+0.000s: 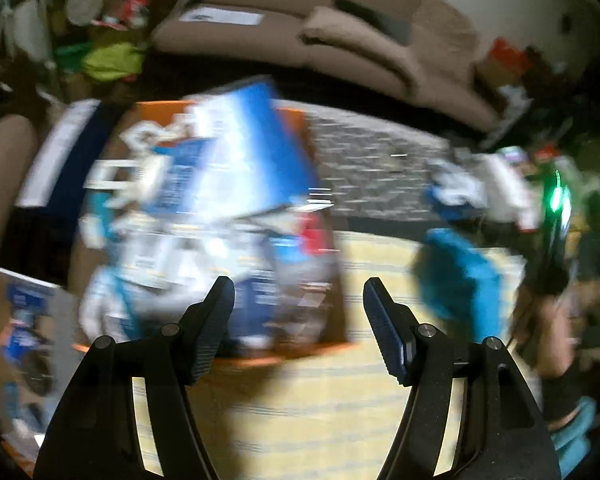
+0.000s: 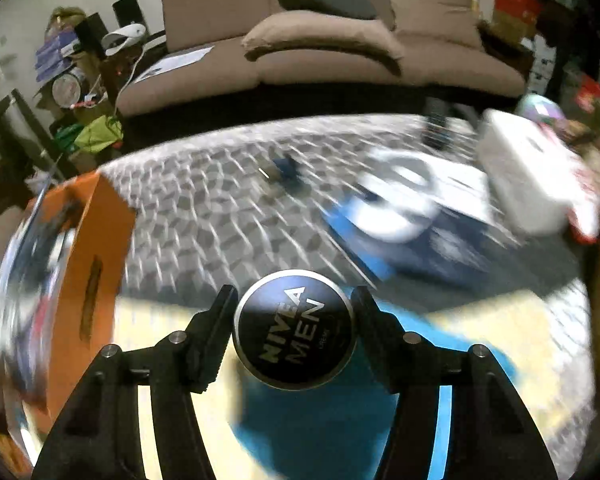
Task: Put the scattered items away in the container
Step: 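Move the right tool to the black NIVEA MEN tin and grasp it, then grasp the silver-and-blue cylinder with the left tool while the right tool holds the tin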
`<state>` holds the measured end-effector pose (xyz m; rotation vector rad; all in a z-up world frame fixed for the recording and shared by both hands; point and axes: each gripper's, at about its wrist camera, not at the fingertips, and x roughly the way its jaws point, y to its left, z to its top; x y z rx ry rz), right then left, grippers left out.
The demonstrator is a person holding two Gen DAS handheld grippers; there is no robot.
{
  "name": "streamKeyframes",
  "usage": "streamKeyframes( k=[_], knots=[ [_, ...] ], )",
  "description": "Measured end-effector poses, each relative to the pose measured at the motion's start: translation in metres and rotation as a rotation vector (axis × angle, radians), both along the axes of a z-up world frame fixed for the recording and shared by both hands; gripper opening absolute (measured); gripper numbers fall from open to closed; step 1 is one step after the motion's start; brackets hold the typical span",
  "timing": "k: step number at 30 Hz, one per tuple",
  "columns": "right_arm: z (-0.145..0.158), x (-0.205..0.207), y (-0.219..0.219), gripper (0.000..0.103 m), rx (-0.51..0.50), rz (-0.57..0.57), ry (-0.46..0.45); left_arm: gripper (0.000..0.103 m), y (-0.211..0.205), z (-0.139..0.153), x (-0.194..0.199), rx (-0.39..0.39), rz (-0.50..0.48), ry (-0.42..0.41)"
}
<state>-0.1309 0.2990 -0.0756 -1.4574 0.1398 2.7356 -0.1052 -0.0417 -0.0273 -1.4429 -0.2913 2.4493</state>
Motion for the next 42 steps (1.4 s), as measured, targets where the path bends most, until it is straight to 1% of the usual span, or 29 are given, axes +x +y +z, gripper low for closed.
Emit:
streamKeyframes(
  k=[1, 2, 4, 5, 7, 8, 9, 10, 11, 12, 13, 14, 16, 17, 18, 21, 22, 25, 26, 28, 29, 30, 31, 32, 33, 34, 36, 39, 42],
  knots=[
    [-0.001, 0.017, 0.012, 0.06, 0.002, -0.019, -0.021, 0.071, 0.013, 0.005, 0.001, 0.026, -0.027, 0.005],
    [-0.001, 0.028, 0.019, 0.06, 0.001, -0.039, -0.031, 0.082, 0.027, 0.009, 0.0, 0.027, -0.045, 0.016],
    [-0.007, 0.062, 0.046, 0.06, -0.017, -0.106, -0.058, 0.095, 0.054, 0.013, -0.009, 0.025, -0.048, 0.023],
    [-0.007, 0.074, 0.052, 0.06, -0.019, -0.13, -0.053, 0.098, 0.066, 0.013, -0.017, 0.047, -0.024, 0.01],
    [-0.01, 0.097, 0.069, 0.06, -0.007, -0.198, -0.02, 0.103, 0.084, 0.013, -0.038, 0.147, 0.01, -0.013],
    [-0.013, 0.103, 0.072, 0.06, 0.0, -0.211, -0.031, 0.103, 0.102, 0.011, -0.057, 0.197, 0.039, -0.01],
    [-0.02, 0.102, 0.077, 0.06, -0.014, -0.227, -0.067, 0.103, 0.116, 0.008, -0.073, 0.191, 0.062, -0.005],
    [-0.022, 0.102, 0.084, 0.06, -0.038, -0.23, -0.064, 0.103, 0.132, 0.004, -0.092, 0.156, 0.085, -0.004],
    [-0.024, 0.101, 0.087, 0.06, -0.043, -0.235, -0.057, 0.103, 0.151, -0.004, -0.115, 0.097, 0.115, -0.012],
    [-0.026, 0.101, 0.091, 0.06, -0.029, -0.244, -0.065, 0.103, 0.172, -0.019, -0.142, 0.035, 0.152, -0.035],
    [-0.027, 0.1, 0.093, 0.06, -0.029, -0.252, -0.067, 0.102, 0.188, -0.031, -0.16, -0.002, 0.171, -0.064],
    [-0.028, 0.099, 0.096, 0.06, -0.043, -0.261, -0.068, 0.102, 0.211, -0.054, -0.187, -0.037, 0.185, -0.109],
    [-0.029, 0.1, 0.1, 0.06, -0.054, -0.27, -0.07, 0.101, 0.236, -0.082, -0.218, -0.067, 0.179, -0.149],
    [-0.03, 0.101, 0.1, 0.06, -0.042, -0.267, -0.073, 0.101, 0.249, -0.099, -0.233, -0.094, 0.185, -0.16],
    [-0.032, 0.102, 0.099, 0.06, -0.029, -0.261, -0.078, 0.101, 0.259, -0.112, -0.243, -0.121, 0.194, -0.167],
    [-0.038, 0.103, 0.099, 0.06, -0.002, -0.256, -0.087, 0.101, 0.277, -0.14, -0.274, -0.145, 0.225, -0.172],
    [-0.04, 0.103, 0.101, 0.06, -0.011, -0.255, -0.091, 0.101, 0.279, -0.145, -0.282, -0.137, 0.228, -0.169],
    [-0.037, 0.1, 0.108, 0.06, -0.073, -0.29, -0.087, 0.101, 0.282, -0.162, -0.303, -0.149, 0.242, -0.168],
    [-0.032, 0.101, 0.108, 0.06, -0.092, -0.29, -0.065, 0.101, 0.286, -0.168, -0.307, -0.169, 0.229, -0.175],
    [-0.028, 0.1, 0.1, 0.06, -0.06, -0.283, -0.051, 0.101, 0.293, -0.175, -0.308, -0.227, 0.228, -0.153],
    [-0.028, 0.098, 0.096, 0.06, -0.049, -0.274, -0.052, 0.099, 0.296, -0.176, -0.305, -0.258, 0.226, -0.118],
    [-0.029, 0.097, 0.093, 0.06, -0.051, -0.265, -0.055, 0.096, 0.298, -0.177, -0.302, -0.271, 0.222, -0.101],
    [-0.032, 0.094, 0.089, 0.06, -0.056, -0.247, -0.066, 0.078, 0.298, -0.176, -0.294, -0.295, 0.227, -0.063],
    [-0.035, 0.092, 0.086, 0.06, -0.052, -0.238, -0.076, 0.056, 0.297, -0.174, -0.286, -0.296, 0.223, -0.024],
    [-0.037, 0.09, 0.084, 0.06, -0.046, -0.233, -0.081, 0.045, 0.296, -0.172, -0.28, -0.286, 0.209, -0.011],
    [-0.039, 0.089, 0.081, 0.06, -0.043, -0.226, -0.091, 0.043, 0.294, -0.171, -0.275, -0.294, 0.194, -0.016],
    [-0.042, 0.088, 0.08, 0.06, -0.044, -0.224, -0.095, 0.043, 0.289, -0.172, -0.268, -0.277, 0.152, -0.03],
    [-0.041, 0.09, 0.079, 0.06, -0.046, -0.23, -0.085, 0.043, 0.27, -0.167, -0.244, -0.267, 0.135, -0.066],
    [-0.04, 0.091, 0.082, 0.06, -0.056, -0.24, -0.074, 0.043, 0.245, -0.146, -0.197, -0.239, 0.109, -0.074]
  ],
)
